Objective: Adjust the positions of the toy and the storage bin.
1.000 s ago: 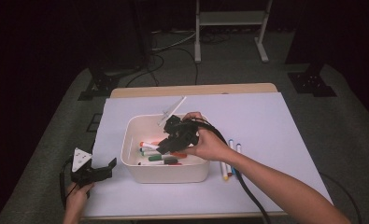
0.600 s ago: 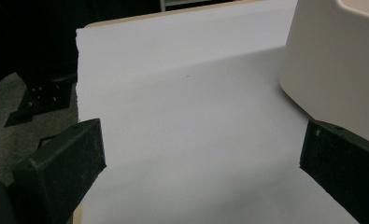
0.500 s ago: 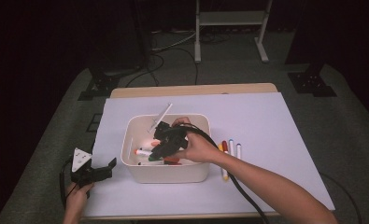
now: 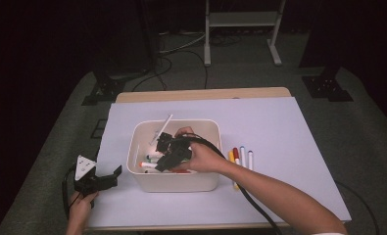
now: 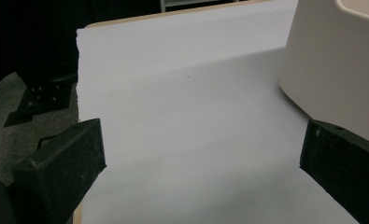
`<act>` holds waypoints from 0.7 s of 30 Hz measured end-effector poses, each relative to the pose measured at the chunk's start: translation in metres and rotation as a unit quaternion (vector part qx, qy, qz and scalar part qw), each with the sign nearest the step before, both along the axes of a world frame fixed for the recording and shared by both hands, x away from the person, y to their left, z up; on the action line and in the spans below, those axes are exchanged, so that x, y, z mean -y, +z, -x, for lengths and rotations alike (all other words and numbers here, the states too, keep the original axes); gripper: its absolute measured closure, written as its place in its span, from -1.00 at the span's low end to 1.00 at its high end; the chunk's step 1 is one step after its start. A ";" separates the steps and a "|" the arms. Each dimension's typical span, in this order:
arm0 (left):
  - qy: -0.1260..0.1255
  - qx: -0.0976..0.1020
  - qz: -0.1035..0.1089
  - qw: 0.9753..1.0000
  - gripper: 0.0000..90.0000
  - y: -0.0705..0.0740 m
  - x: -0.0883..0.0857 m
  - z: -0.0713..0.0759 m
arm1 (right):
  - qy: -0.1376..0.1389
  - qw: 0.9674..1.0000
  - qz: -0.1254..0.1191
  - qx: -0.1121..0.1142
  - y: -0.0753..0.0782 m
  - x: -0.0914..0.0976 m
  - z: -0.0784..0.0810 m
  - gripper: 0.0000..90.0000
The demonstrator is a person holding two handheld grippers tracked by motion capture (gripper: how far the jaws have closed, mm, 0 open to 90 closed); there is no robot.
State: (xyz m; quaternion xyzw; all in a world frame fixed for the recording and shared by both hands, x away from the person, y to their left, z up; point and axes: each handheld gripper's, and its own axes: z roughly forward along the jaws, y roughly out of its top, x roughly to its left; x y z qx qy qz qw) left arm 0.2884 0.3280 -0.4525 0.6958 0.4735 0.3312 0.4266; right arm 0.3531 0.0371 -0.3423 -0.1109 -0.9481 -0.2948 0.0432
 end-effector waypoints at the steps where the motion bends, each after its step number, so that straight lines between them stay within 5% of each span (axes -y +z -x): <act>1: 0.000 0.000 0.000 1.000 -1.00 0.000 0.000 0.000 | 0.001 1.000 0.005 0.001 -0.001 -0.001 0.000 0.56; 7: -0.001 0.000 0.000 1.000 -1.00 0.000 0.000 0.000 | -0.004 1.000 0.005 0.005 0.003 0.005 0.000 0.32; 21: -0.001 0.001 -0.003 1.000 -1.00 0.000 0.000 0.000 | -0.051 0.997 -0.063 -0.001 0.038 0.066 -0.001 -0.04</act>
